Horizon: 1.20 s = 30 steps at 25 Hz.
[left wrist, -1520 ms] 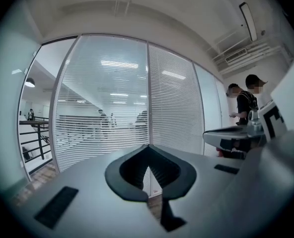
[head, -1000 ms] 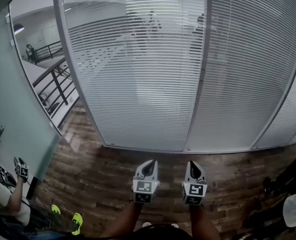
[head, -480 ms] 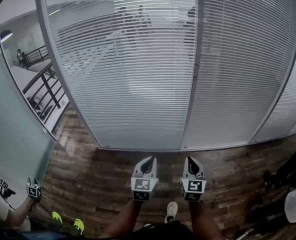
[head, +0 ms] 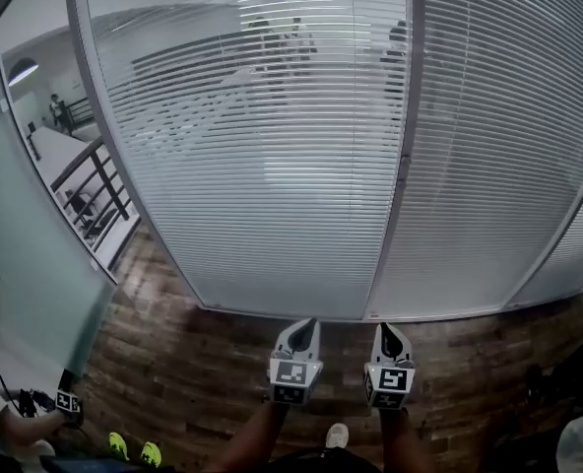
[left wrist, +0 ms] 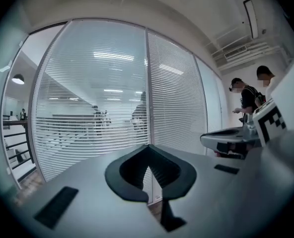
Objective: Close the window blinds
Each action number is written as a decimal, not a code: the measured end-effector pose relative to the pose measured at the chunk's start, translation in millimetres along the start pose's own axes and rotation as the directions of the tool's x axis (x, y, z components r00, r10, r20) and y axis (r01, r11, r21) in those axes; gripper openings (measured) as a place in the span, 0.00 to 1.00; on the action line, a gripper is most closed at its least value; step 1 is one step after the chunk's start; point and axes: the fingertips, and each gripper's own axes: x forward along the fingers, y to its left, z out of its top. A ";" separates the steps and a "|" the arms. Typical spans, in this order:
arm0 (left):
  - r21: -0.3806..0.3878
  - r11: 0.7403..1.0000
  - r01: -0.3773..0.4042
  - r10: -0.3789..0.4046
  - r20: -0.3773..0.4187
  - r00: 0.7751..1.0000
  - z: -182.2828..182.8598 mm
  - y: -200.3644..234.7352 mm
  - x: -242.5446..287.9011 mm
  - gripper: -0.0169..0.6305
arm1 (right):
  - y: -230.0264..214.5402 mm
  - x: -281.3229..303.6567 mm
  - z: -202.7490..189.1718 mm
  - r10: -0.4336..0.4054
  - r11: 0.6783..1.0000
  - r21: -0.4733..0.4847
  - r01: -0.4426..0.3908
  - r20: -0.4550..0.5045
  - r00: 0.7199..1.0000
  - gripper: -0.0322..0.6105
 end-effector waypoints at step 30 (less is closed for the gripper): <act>0.003 1.000 -0.013 0.013 0.016 1.000 51.0 48.0 220.7 0.03 | -95.4 205.8 53.3 -0.008 1.000 -0.030 0.009 0.025 1.000 0.05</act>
